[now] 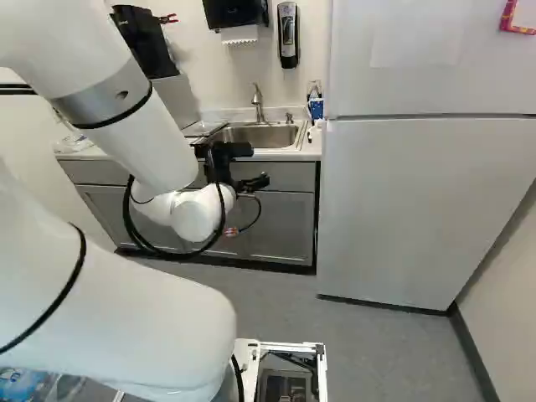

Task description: Rinse the cup and place it in the tray

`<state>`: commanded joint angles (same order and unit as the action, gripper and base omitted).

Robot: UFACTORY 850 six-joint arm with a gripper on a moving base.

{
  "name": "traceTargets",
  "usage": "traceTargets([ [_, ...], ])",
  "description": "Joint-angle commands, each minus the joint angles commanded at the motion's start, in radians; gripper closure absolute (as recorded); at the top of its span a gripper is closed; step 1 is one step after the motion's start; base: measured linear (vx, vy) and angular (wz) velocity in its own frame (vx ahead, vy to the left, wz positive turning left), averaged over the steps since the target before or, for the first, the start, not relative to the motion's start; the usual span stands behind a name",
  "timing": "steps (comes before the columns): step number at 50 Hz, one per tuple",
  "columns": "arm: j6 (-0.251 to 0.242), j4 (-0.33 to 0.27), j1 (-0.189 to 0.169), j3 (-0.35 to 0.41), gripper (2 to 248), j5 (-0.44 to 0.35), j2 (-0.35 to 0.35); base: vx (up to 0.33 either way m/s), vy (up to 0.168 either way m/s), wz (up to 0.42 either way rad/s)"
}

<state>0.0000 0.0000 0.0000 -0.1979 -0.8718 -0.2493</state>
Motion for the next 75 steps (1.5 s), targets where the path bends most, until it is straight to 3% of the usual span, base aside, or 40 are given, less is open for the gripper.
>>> traceTargets([
  [42, 0.000, 0.000, 0.002, -0.135, 3, 0.062, 0.037, 0.000, 0.000, 0.000],
  [75, 0.000, 0.000, 0.010, -0.212, 3, 0.065, 0.037, 0.000, 0.000, 0.000],
])
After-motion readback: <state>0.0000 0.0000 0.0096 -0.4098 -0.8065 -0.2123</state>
